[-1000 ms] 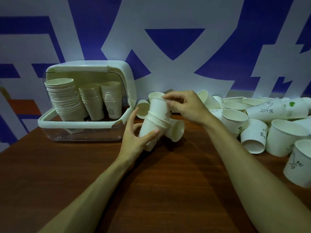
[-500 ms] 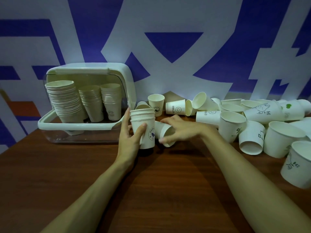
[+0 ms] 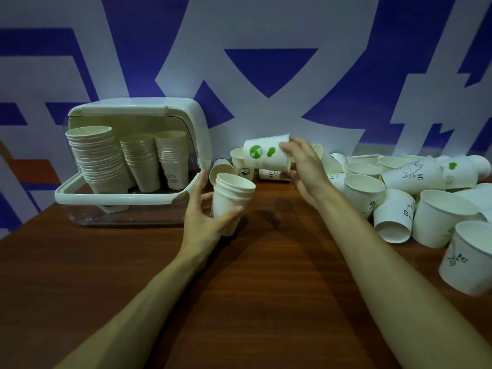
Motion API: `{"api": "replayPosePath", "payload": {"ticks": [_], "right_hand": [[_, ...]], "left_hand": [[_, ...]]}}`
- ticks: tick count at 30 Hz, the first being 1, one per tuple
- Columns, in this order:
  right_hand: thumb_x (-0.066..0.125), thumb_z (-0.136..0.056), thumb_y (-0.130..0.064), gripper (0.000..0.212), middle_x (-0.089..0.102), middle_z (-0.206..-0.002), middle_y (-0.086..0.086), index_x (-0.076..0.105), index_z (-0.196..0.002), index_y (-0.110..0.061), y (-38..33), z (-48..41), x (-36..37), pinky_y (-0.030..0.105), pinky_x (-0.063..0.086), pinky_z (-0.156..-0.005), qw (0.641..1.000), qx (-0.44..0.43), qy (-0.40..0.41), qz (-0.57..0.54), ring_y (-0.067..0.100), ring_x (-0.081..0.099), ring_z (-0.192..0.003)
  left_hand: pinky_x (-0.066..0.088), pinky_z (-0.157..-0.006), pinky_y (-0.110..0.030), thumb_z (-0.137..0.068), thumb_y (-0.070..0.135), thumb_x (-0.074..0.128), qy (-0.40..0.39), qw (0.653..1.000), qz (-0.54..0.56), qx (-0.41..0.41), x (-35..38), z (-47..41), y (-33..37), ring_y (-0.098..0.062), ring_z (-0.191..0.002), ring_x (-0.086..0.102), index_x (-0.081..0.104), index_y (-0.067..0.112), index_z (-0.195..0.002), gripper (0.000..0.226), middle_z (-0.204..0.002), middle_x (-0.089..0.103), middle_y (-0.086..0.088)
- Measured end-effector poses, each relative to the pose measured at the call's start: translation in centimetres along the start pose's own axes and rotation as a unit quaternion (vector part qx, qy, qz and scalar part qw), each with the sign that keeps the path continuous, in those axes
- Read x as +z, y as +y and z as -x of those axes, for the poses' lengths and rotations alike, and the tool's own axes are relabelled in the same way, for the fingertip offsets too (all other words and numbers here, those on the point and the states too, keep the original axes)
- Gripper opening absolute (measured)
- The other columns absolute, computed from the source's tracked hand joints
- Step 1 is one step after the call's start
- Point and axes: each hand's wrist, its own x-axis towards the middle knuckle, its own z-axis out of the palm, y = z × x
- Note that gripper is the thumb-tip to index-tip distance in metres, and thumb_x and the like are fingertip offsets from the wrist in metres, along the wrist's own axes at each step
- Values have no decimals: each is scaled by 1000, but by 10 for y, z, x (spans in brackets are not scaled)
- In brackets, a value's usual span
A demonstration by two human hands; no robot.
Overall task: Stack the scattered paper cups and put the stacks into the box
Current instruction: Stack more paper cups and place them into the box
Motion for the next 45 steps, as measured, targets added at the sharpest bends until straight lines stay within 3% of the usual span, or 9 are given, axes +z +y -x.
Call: {"api": "replayPosePath", "payload": {"ticks": [8,11,16,20,24,29,39,42,45], "right_hand": [[69,-84,-44,58,57,-124,-6,51,-136,-24,-6,16,12,17,43,-86,914,-91,-219,331,2,54,-103],[58,-89,-46,52,54,-125,-20,49,-136,-27,4,21,20,11,38,-92,897,-53,-287,330,-5,50,-112],[57,-94,-32,36,62,-126,-2,60,-127,-17,27,-15,33,28,46,-93,935,-82,-135,317,9,56,-106],[64,-90,-19,45,58,-134,4,55,-134,-13,49,-51,50,23,40,-92,874,-123,-154,444,19,55,-121],[56,-93,-15,49,48,-143,5,46,-138,-27,66,-76,79,45,46,-99,814,-143,-154,542,28,49,-126],[54,-90,-18,32,60,-121,9,59,-122,-22,76,-93,91,43,51,-84,758,-184,-112,616,33,59,-107],[63,-88,-32,19,73,-84,-2,76,-90,-18,21,-65,40,34,54,-72,929,-182,109,303,17,67,-76],[69,-86,-22,11,66,-74,2,73,-83,-12,-5,-46,23,30,48,-50,988,-86,50,120,16,56,-51],[67,-86,-12,12,64,-75,13,75,-89,-4,-18,-31,10,25,42,-47,976,-48,-94,192,16,51,-55]], "left_hand": [[47,-102,-34,-64,25,87,-7,998,-48,32,3,0,-6,-5,-116,53,55,26,-128,71,-127,55,3],[51,-93,-28,-71,29,83,-10,999,-22,24,3,0,-6,-6,-113,56,55,27,-127,63,-126,57,5],[55,-85,-32,-75,41,76,25,991,117,-67,1,-3,-7,-12,-105,64,51,23,-127,60,-118,65,2],[55,-88,-42,-80,40,71,11,982,142,-124,0,-6,-12,-15,-102,66,48,26,-126,54,-116,66,-1],[55,-89,-43,-79,39,72,1,982,143,-126,2,-9,-11,-15,-101,67,51,24,-125,53,-112,68,0],[53,-91,-48,-71,47,73,13,981,141,-134,-2,-12,-16,-20,-103,67,53,24,-126,63,-113,69,-2],[54,-86,-31,-64,33,81,-5,991,96,-95,-3,-8,-12,-12,-106,63,53,23,-126,69,-117,65,2],[53,-83,-28,-65,28,86,-16,995,64,-77,-1,-5,-8,-9,-106,61,54,29,-124,66,-118,63,5],[53,-82,-28,-61,30,88,-15,997,43,-62,0,-4,-7,-11,-108,59,53,31,-125,73,-119,61,5]]}}
